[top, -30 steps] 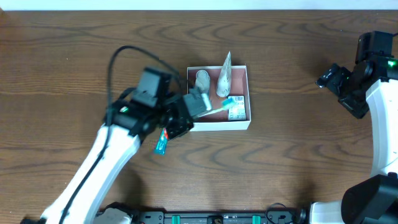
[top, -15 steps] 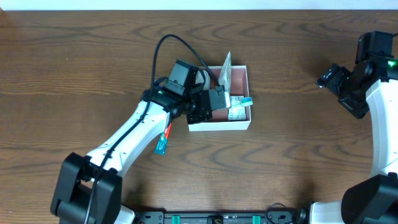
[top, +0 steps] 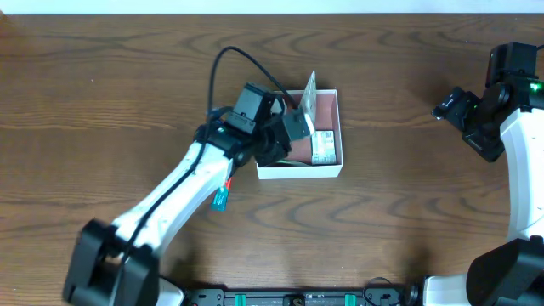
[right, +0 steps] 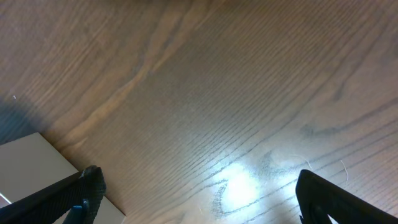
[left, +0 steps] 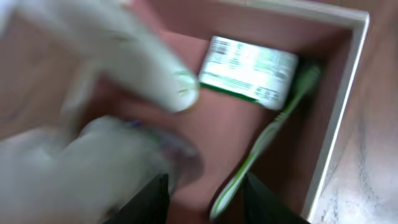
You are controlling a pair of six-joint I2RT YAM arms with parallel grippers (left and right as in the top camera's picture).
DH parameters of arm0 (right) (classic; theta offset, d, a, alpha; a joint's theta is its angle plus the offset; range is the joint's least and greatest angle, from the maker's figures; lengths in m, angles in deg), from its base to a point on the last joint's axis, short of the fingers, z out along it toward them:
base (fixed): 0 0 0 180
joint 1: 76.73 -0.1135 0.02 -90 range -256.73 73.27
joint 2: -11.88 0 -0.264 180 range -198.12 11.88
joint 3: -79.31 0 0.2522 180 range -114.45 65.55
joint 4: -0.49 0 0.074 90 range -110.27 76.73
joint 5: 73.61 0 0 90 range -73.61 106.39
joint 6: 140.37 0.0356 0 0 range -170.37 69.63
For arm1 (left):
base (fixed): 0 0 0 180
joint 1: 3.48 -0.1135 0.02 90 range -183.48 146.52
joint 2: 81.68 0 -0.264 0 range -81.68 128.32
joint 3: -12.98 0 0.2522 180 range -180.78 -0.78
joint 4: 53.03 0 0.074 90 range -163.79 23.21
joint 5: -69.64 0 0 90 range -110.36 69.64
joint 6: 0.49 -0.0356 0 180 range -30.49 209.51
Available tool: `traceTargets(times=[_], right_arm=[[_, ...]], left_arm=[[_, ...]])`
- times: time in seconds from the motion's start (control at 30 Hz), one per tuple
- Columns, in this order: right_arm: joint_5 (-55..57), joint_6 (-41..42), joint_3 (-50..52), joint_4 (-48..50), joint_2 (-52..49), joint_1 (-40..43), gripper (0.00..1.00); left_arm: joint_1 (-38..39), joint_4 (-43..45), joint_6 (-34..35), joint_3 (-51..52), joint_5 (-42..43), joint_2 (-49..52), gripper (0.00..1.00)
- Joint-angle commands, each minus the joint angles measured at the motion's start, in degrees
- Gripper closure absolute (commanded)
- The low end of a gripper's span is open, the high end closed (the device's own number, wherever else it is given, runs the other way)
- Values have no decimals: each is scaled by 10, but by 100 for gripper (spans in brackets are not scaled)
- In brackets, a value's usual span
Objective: Pack container
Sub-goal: 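Carry the toothbrush into the box and release it, then withdraw the left gripper from the box toward the toothpaste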
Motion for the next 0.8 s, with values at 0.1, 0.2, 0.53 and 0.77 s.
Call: traceTargets(times=[0.1, 0.2, 0.53, 0.77], right_arm=[[4, -7, -6, 0, 4, 4, 1], [4, -7, -6, 0, 4, 4, 1], [4, -7, -6, 0, 4, 4, 1], [4, -7, -6, 0, 4, 4, 1]], left_arm=[[-10, -76, 196, -4, -157, -139, 54], [-37, -133, 305, -4, -219, -167, 45], [-116, -232, 469, 41, -207, -96, 38], [-116, -232, 463, 45, -192, 17, 42]])
